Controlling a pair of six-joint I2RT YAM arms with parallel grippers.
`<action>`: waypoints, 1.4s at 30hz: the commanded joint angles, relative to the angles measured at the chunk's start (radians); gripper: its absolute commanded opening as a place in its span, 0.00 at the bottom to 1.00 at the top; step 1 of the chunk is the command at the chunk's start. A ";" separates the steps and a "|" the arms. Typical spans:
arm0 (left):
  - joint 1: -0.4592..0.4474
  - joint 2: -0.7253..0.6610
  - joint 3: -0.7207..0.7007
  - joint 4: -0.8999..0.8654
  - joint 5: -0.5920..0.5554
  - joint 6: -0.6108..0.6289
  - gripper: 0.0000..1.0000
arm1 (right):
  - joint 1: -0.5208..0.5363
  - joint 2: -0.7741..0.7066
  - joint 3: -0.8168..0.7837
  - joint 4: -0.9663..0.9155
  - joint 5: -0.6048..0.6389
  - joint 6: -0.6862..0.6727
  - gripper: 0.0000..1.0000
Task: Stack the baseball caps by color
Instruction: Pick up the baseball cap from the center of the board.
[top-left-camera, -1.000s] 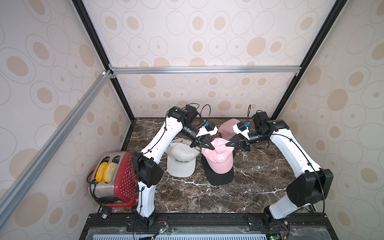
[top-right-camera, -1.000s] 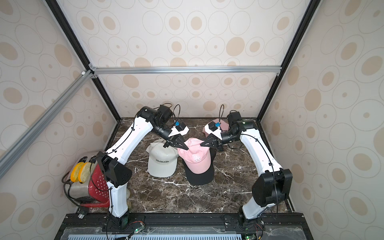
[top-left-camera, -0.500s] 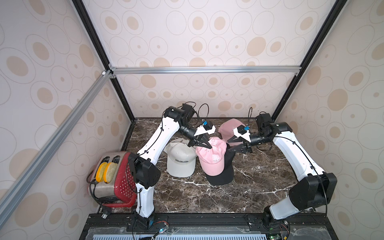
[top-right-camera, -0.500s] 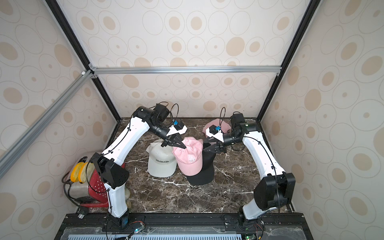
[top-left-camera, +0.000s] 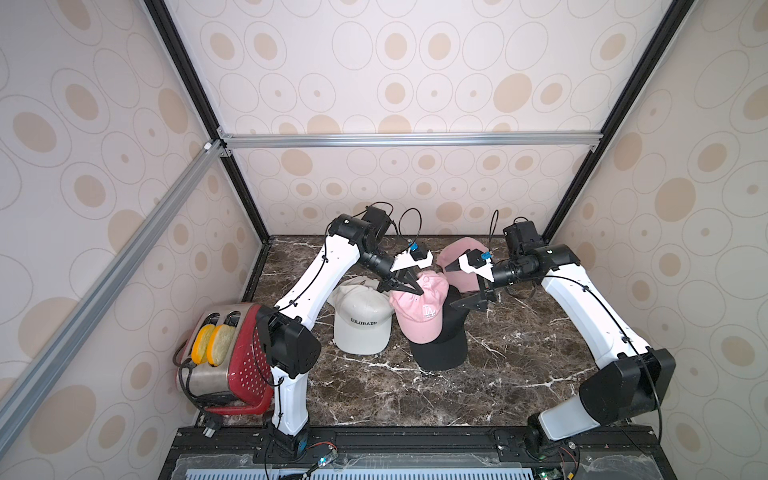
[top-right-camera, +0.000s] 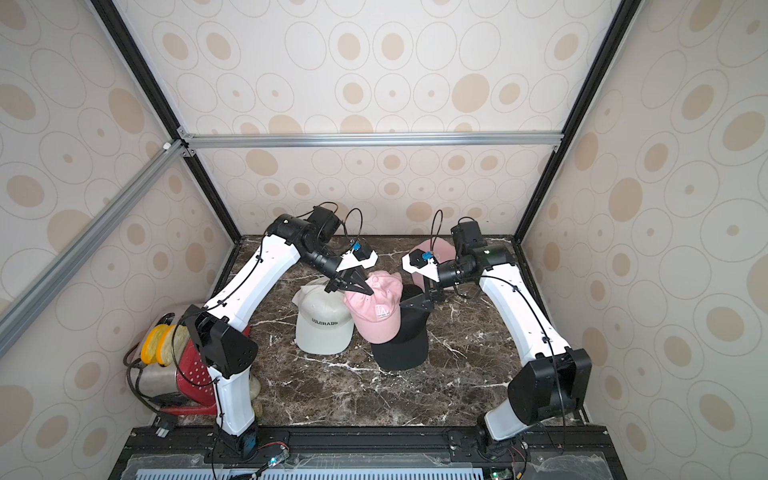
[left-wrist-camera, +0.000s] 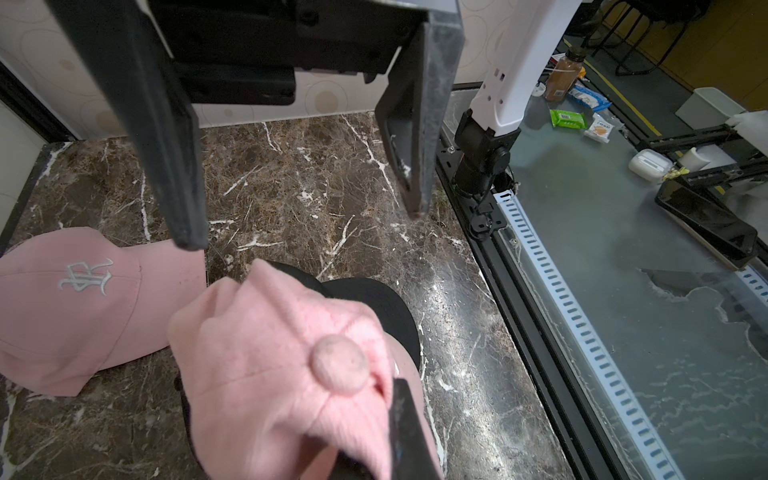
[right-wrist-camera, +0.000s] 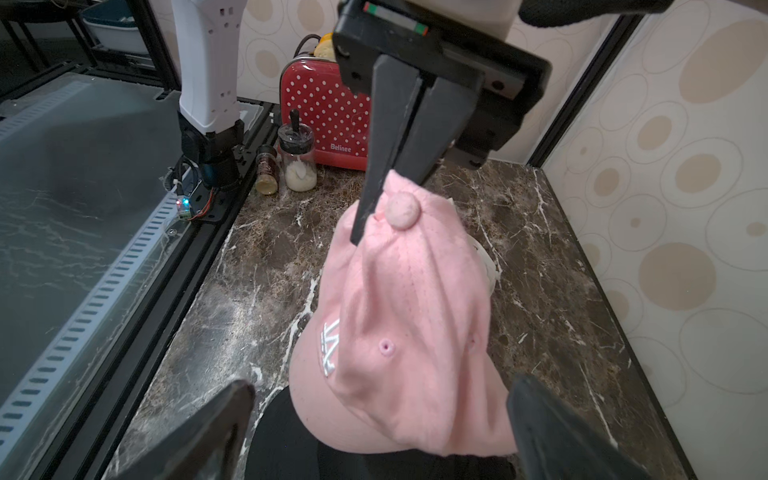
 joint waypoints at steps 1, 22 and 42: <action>0.006 -0.043 -0.005 -0.041 0.044 0.057 0.00 | 0.016 0.032 0.048 0.049 0.040 0.076 1.00; 0.005 -0.048 -0.004 -0.125 0.027 0.166 0.00 | 0.105 0.211 0.320 -0.500 0.058 -0.286 0.50; 0.020 -0.066 -0.036 -0.014 0.012 0.077 0.00 | 0.061 0.211 0.361 -0.680 -0.023 -0.452 0.00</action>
